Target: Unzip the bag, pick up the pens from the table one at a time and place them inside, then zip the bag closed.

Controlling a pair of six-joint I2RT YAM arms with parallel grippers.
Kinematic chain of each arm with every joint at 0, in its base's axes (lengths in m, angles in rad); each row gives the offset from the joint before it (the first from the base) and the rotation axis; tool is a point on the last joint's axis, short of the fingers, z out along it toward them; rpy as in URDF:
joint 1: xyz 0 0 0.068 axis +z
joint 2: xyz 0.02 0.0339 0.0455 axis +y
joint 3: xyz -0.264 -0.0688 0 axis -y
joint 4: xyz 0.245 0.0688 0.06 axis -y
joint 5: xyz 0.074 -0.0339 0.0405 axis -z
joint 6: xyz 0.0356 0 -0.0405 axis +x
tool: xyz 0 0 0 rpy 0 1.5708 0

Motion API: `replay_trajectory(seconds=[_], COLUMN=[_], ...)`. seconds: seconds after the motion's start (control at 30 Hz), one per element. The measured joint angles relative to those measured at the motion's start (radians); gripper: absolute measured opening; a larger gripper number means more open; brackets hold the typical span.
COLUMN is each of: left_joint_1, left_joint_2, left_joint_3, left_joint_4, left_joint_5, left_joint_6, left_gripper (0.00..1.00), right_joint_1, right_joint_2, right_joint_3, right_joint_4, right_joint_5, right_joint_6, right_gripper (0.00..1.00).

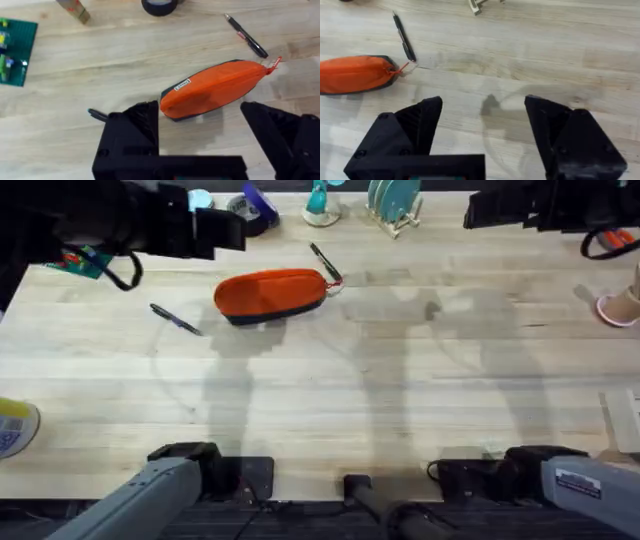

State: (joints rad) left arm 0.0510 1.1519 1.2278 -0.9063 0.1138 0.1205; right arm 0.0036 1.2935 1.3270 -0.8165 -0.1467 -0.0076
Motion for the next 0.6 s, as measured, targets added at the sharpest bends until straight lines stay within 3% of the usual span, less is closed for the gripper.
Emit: replay_trajectory(seconds=[0.3, 0.6], left_joint_1=[0.236, 0.356], left_joint_2=[0.017, 0.174], left_joint_3=[0.002, 0.006], left_joint_4=[0.001, 0.002], left_joint_5=[0.299, 0.565], left_joint_6=[0.277, 0.538], left_gripper=[0.991, 0.991], right_joint_1=[0.0, 0.0], right_joint_2=[0.0, 0.0], right_joint_3=[0.0, 0.0], right_joint_4=[0.0, 0.0], right_joint_5=[0.0, 0.0], right_joint_6=[0.0, 0.0], right_gripper=[0.996, 0.996])
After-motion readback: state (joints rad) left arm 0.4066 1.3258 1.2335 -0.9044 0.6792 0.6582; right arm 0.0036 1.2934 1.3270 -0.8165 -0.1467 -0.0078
